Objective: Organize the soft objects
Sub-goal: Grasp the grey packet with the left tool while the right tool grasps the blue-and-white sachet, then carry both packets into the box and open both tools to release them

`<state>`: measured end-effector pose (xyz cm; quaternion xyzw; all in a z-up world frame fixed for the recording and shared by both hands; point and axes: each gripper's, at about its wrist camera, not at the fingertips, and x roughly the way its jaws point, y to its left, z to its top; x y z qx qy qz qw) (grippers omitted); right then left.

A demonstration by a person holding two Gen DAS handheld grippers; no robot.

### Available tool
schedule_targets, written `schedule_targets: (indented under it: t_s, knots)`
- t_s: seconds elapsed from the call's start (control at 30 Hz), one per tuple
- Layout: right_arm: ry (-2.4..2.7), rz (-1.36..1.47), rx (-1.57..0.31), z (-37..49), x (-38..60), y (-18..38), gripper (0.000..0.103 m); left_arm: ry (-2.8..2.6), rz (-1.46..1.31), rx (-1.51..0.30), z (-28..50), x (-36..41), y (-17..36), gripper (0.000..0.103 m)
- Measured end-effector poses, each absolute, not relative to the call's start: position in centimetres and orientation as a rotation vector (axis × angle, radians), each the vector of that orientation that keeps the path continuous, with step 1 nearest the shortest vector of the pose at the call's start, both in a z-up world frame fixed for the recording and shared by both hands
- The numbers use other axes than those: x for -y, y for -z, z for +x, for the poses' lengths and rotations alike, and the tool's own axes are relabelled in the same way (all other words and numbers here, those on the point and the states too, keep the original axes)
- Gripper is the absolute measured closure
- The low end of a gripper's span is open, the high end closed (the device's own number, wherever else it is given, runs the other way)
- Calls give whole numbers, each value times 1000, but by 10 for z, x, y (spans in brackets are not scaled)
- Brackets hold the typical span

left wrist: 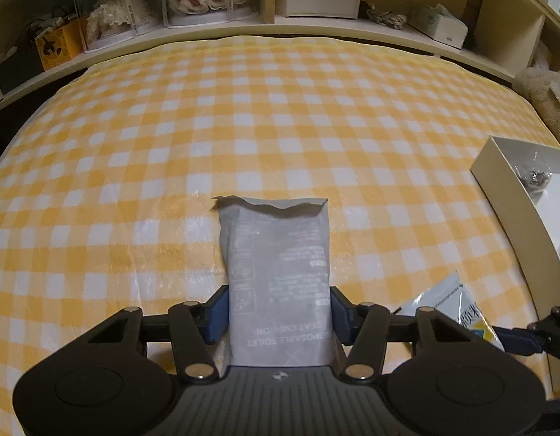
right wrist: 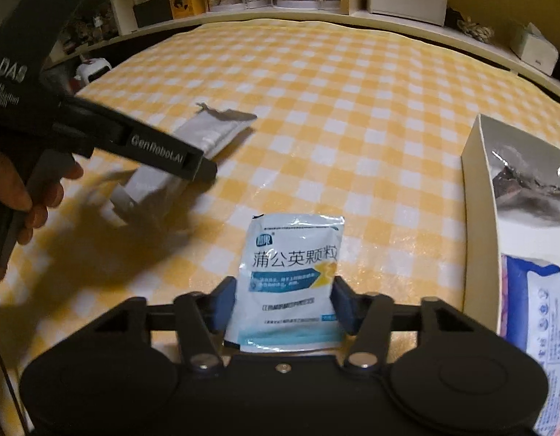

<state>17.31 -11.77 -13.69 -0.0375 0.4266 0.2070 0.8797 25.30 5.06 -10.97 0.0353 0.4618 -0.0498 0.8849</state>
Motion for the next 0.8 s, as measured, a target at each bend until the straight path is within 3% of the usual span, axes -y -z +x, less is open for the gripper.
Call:
schedule_targets:
  t_s: [0.03, 0.2, 0.8]
  knots:
    - [-432, -73, -886, 173, 119, 135, 58, 105, 72, -962, 251, -50, 109, 47]
    - [-452, -41, -884, 171, 124, 130, 61, 109, 67, -969, 241, -49, 104, 47]
    - [-394, 35, -675, 152, 155, 67, 61, 147, 3, -802, 195, -37, 34, 47]
